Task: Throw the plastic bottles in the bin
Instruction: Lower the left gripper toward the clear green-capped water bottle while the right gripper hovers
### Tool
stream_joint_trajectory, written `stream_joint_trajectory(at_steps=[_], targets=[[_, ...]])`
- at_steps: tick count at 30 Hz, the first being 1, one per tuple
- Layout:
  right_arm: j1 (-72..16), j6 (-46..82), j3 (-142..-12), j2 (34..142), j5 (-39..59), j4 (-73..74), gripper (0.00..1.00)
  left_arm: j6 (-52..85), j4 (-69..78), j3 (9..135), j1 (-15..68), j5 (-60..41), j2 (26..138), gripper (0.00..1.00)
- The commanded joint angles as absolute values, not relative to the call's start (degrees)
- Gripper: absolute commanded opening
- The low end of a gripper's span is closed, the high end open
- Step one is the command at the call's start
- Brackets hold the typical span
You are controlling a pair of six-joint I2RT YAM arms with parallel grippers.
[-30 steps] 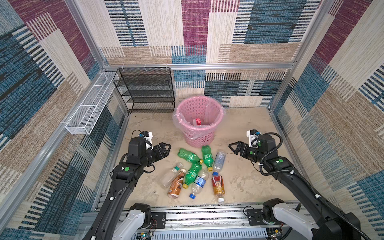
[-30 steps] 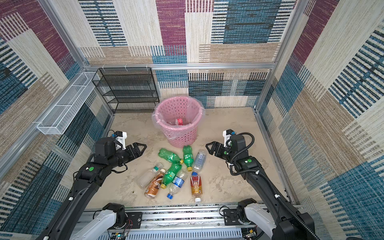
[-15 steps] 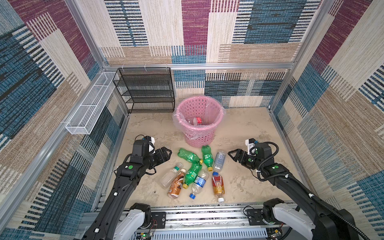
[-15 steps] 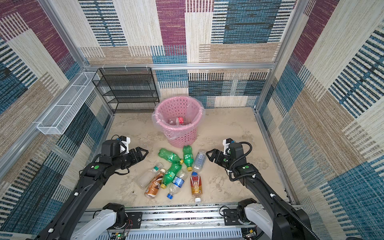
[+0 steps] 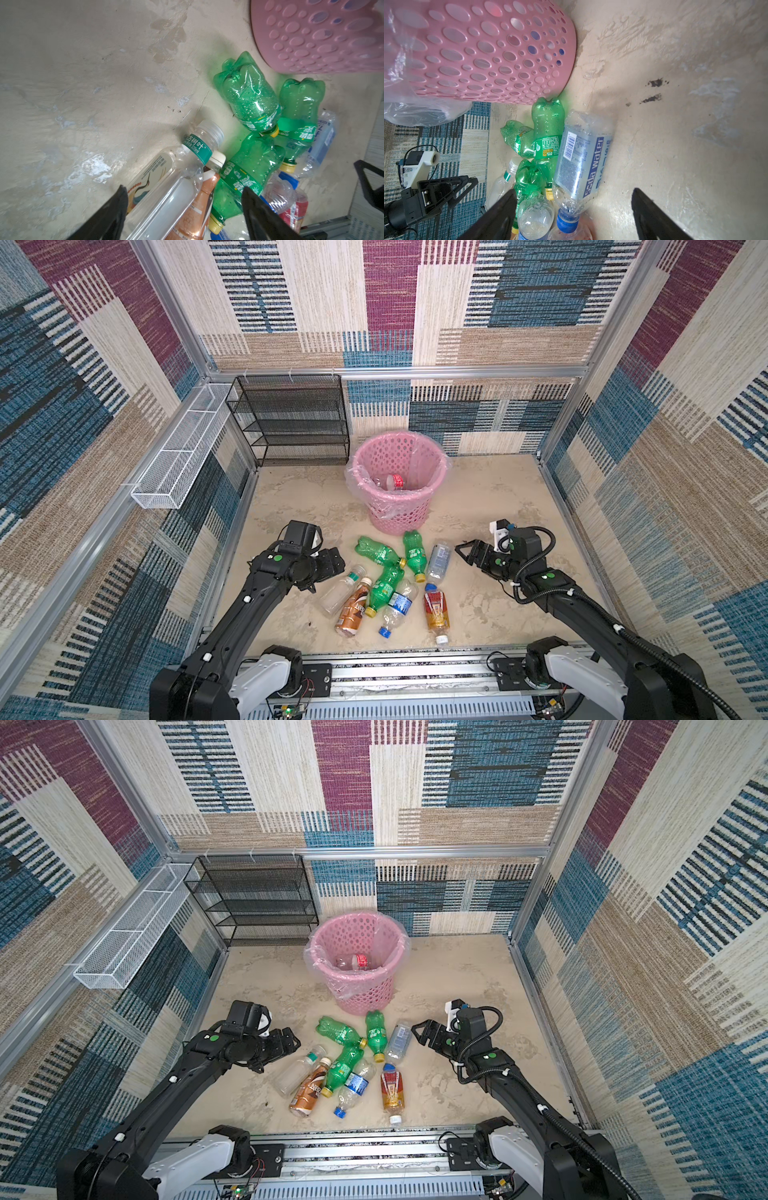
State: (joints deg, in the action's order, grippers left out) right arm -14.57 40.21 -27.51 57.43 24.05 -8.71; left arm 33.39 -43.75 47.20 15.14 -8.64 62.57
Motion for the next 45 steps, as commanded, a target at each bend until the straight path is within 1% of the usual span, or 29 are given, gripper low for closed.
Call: stream_joint_trajectory(at_steps=[1,9,25,38,45], targets=[[-14.59,40.06,-27.46,58.06,24.88,-6.11,0.87,30.81,-48.87,48.93,17.32,-3.03,65.45,0.9],[-14.59,39.47,-27.53,58.76,25.21,-5.61,0.88,31.25,-48.78,48.98,20.63,-0.4,71.08,0.92],[-14.59,39.18,-26.56,58.9,25.1,-5.1,0.88,30.64,-48.95,48.38,22.82,-2.66,71.63,0.92],[-14.59,39.32,-25.86,58.97,25.14,-4.66,0.89,30.54,-51.8,48.77,25.91,1.77,74.61,0.92],[-14.57,39.3,-25.55,58.89,25.01,-4.65,0.89,30.5,-51.13,47.86,26.76,0.35,75.02,0.93]])
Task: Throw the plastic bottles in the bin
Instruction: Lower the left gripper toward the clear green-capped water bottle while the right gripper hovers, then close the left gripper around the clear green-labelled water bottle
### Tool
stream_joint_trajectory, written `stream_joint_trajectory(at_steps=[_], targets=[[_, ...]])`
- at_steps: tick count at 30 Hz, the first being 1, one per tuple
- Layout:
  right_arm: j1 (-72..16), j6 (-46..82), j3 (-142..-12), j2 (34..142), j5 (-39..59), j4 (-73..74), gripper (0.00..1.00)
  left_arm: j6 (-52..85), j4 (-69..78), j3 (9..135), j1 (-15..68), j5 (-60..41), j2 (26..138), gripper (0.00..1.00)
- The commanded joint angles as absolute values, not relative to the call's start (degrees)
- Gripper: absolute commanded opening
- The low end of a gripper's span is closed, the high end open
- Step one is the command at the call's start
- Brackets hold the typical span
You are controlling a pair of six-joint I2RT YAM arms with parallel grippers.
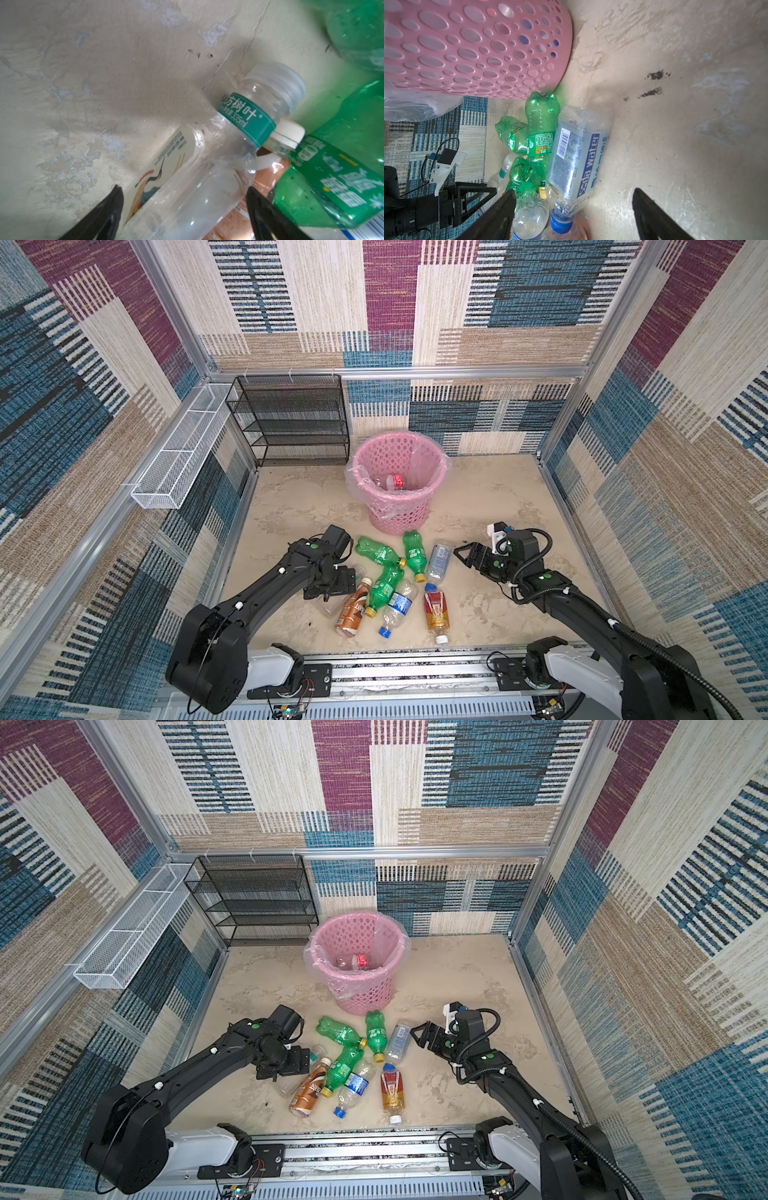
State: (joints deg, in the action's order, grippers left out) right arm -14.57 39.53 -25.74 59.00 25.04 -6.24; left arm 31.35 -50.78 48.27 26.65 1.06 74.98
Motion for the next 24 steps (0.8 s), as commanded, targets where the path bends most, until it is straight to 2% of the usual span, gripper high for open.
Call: stream_joint_trajectory(at_steps=[1,21,24], targets=[[-14.59,39.37,-25.48,58.89,24.96,-4.5,0.89,30.58,-51.03,47.75,26.89,0.16,75.12,0.93],[-14.58,39.22,-24.8,58.01,24.73,-4.74,0.88,35.27,-51.72,48.11,27.25,3.75,78.64,0.81],[-14.57,39.28,-24.63,57.96,24.61,-4.83,0.88,36.18,-51.97,47.86,27.16,4.04,78.99,0.82]])
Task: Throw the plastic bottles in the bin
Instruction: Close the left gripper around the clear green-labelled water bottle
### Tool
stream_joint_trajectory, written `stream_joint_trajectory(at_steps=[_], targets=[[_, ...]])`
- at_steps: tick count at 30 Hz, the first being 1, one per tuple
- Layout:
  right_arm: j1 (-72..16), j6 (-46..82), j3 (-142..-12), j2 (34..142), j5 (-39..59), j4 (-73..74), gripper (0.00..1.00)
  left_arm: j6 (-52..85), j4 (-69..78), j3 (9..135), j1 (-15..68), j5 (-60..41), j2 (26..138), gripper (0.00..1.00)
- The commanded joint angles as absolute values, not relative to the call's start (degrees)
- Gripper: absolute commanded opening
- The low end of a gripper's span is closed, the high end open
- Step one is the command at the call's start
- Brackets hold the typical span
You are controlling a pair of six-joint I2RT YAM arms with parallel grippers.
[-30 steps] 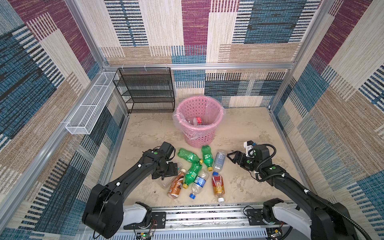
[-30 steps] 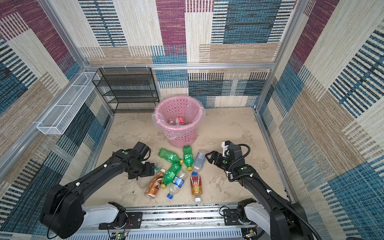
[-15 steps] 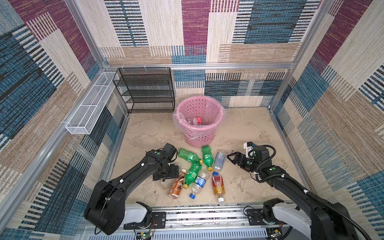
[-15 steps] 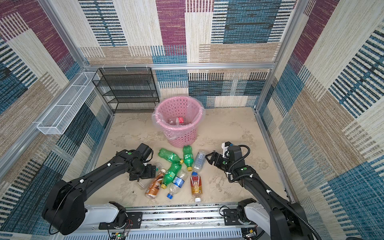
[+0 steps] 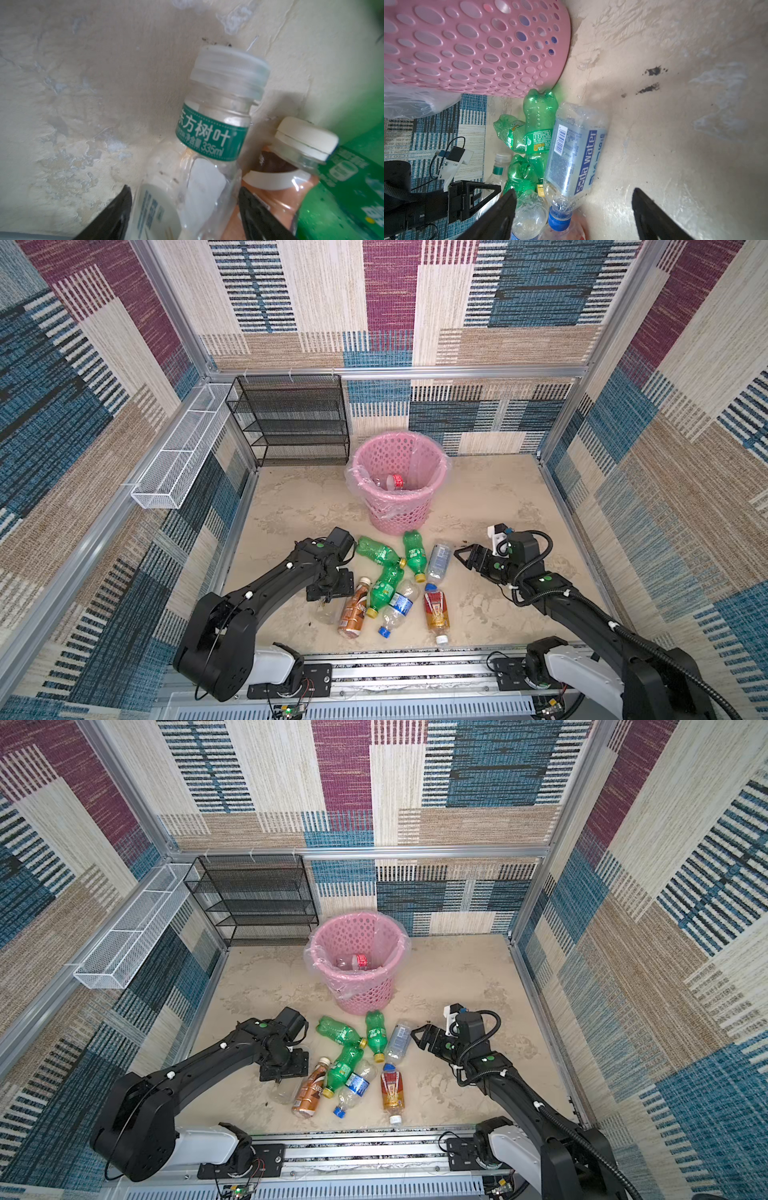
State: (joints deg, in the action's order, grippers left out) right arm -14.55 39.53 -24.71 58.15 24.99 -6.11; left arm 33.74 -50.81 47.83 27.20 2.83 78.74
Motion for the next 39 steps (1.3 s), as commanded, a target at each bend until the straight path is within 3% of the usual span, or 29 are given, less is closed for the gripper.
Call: stream_joint_trajectory(at_steps=[1,7,15,24,26,29,32,39], targets=[[-14.59,39.23,-24.69,57.9,24.63,-4.83,0.88,36.45,-52.08,47.81,27.07,4.17,79.01,0.83],[-14.59,39.28,-24.67,57.83,24.43,-4.95,0.89,37.52,-52.99,47.49,26.64,4.1,78.41,0.81],[-14.59,39.39,-24.35,57.83,24.58,-4.66,0.89,38.59,-53.05,46.42,25.71,3.53,77.89,0.67],[-14.59,39.47,-24.4,57.39,24.35,-4.81,0.89,38.5,-51.24,46.68,23.74,5.25,78.49,0.59],[-14.59,39.55,-24.4,57.35,24.36,-4.88,0.89,38.41,-51.51,46.75,23.48,5.65,78.93,0.6],[-14.59,39.55,-24.37,57.26,24.35,-4.96,0.89,38.32,-52.59,46.76,23.47,5.35,79.28,0.72],[-14.58,39.5,-24.43,57.48,24.39,-4.92,0.89,38.66,-53.49,45.76,23.49,4.75,78.41,0.77],[-14.58,39.33,-24.65,58.61,24.62,-4.35,0.89,40.49,-55.02,45.18,23.98,1.96,75.35,0.74]])
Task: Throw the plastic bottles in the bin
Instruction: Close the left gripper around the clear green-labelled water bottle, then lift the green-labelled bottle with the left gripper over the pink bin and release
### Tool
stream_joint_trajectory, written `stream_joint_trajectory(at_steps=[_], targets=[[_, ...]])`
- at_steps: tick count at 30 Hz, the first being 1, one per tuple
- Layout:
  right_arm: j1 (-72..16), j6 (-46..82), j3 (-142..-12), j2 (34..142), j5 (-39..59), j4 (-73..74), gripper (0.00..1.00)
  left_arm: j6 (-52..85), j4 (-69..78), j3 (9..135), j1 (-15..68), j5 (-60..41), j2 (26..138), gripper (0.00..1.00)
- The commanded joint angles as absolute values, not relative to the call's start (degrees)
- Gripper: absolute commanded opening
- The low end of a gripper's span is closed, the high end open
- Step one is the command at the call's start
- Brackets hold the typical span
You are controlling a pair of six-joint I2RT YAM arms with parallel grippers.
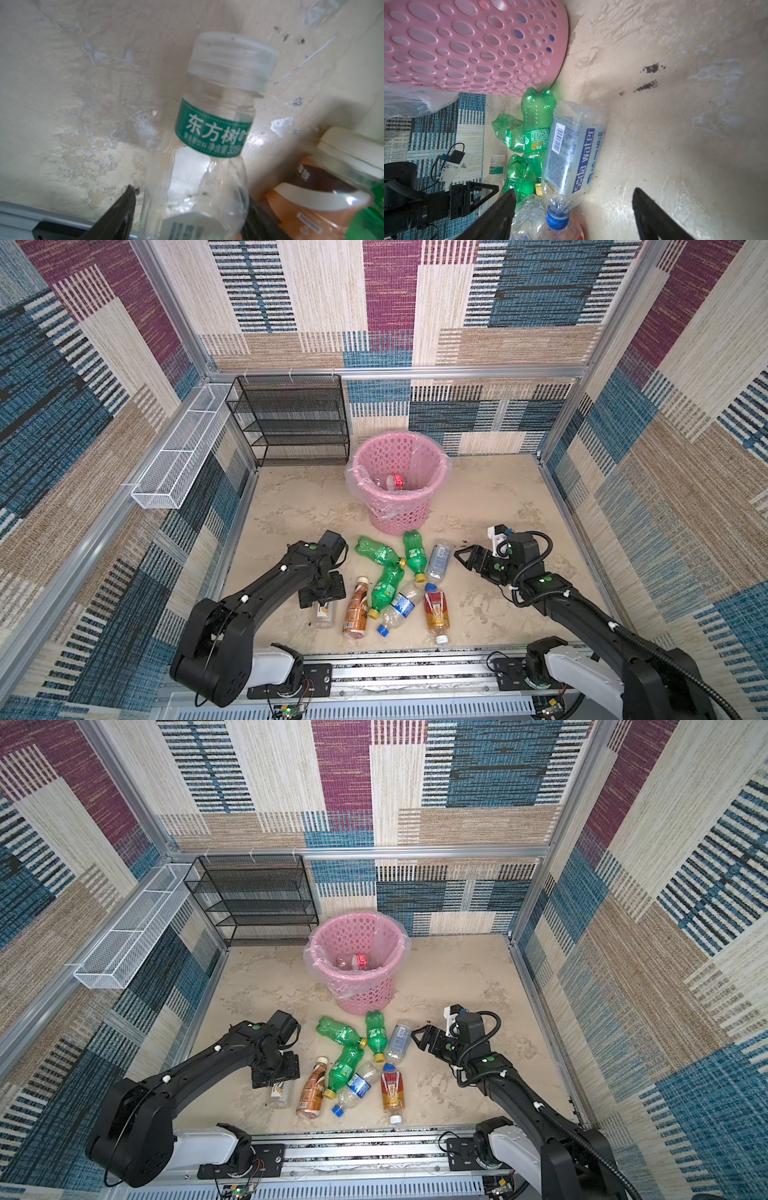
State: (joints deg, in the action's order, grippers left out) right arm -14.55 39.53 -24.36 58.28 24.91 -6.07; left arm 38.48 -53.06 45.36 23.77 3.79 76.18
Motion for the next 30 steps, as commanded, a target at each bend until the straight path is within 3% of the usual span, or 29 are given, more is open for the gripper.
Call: stream_joint_trajectory(at_steps=[1,21,30], targets=[[-14.59,39.24,-24.58,58.79,24.75,-4.39,0.89,41.01,-55.49,45.15,24.28,1.92,74.91,0.73],[-14.59,39.39,-24.67,58.89,24.9,-3.95,0.88,44.39,-56.27,43.94,25.84,2.45,74.34,0.56],[-14.58,39.37,-24.82,59.09,25.03,-3.86,0.88,44.02,-57.0,50.55,25.75,4.8,69.72,0.55]])
